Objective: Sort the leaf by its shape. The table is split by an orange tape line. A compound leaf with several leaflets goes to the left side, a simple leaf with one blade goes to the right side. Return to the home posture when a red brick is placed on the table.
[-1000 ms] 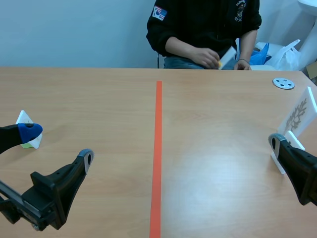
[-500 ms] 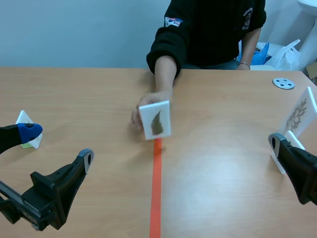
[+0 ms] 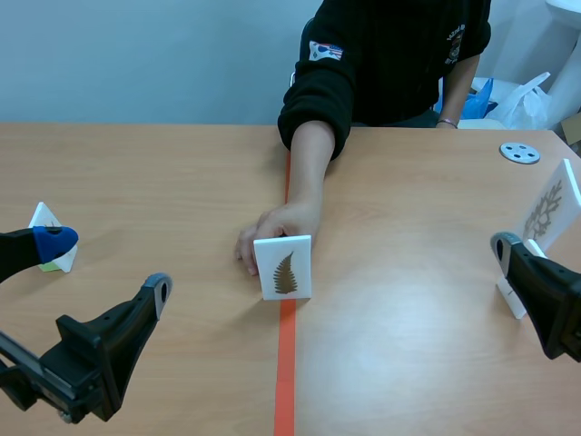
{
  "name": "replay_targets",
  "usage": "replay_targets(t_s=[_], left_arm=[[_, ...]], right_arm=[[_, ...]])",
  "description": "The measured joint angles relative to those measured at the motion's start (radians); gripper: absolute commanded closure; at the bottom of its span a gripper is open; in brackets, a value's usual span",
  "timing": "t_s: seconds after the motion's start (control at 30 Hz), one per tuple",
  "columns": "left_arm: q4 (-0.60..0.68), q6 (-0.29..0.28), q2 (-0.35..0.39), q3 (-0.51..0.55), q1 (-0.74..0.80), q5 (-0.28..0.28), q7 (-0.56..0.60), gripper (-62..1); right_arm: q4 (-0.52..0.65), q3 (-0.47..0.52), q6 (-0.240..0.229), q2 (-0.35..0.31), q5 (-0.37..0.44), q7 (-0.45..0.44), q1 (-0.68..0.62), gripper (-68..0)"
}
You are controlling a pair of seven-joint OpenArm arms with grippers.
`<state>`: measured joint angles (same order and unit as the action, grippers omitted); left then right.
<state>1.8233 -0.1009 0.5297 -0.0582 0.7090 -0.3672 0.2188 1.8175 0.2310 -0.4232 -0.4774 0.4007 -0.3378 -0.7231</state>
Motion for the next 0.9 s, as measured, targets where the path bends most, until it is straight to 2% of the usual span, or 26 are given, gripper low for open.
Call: replay_targets(t_s=[0.23, 0.4, 0.73, 0.9], left_arm=[[0.0, 0.0, 0.0, 0.0, 0.0, 0.0, -0.002, -62.3], [0.0, 0.0, 0.0, 0.0, 0.0, 0.0, -0.002, -62.3], [0.0, 0.0, 0.0, 0.0, 0.0, 0.0, -0.002, -62.3], [0.0, 0.0, 0.0, 0.0, 0.0, 0.0, -0.002, -62.3]], right_arm=[[-0.028, -0.098, 0.0, 0.0, -0.012, 0.012, 0.084, -67.9], [-0.101, -0.203, 0.0, 0.0, -0.016, 0.021, 0.19, -67.9], [-0.377, -0.468, 0.012, 0.008, -0.072, 0.026, 0.462, -67.9], [-0.55, -0.571, 0.018, 0.077, -0.109, 0.016, 0.605, -67.9]])
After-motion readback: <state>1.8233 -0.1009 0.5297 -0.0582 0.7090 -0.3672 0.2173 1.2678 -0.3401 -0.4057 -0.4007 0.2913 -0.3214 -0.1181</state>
